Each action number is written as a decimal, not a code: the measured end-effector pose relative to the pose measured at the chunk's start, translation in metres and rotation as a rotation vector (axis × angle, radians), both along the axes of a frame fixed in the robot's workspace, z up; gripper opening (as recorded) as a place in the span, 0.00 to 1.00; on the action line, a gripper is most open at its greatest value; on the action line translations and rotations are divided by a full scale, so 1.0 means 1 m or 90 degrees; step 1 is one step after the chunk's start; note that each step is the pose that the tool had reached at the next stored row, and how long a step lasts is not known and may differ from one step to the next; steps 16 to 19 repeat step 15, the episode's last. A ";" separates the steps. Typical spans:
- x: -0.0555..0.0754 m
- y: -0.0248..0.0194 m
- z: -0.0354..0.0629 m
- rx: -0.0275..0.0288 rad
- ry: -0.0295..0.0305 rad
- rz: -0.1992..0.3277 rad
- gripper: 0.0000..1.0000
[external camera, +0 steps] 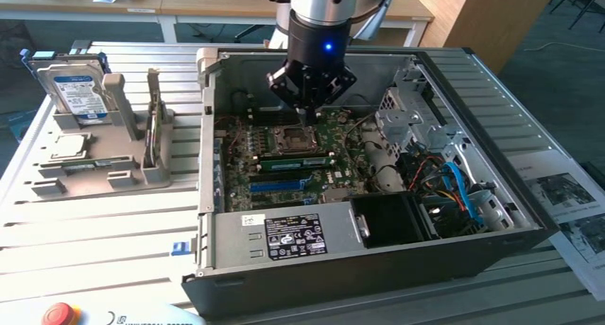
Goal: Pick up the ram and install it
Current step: 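Press down the ram until it locks into place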
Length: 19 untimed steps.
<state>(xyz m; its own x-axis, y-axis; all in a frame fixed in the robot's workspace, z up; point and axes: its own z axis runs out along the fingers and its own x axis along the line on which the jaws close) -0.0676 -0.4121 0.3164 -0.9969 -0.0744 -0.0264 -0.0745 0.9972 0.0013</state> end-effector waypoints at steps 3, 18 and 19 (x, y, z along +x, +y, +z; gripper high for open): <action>0.000 0.0000 0.0000 0.0000 -0.0010 -0.032 0.10; 0.000 0.0000 -0.0001 0.0000 -0.0031 -0.097 0.10; 0.000 0.0000 -0.0001 0.0000 -0.0031 -0.097 0.10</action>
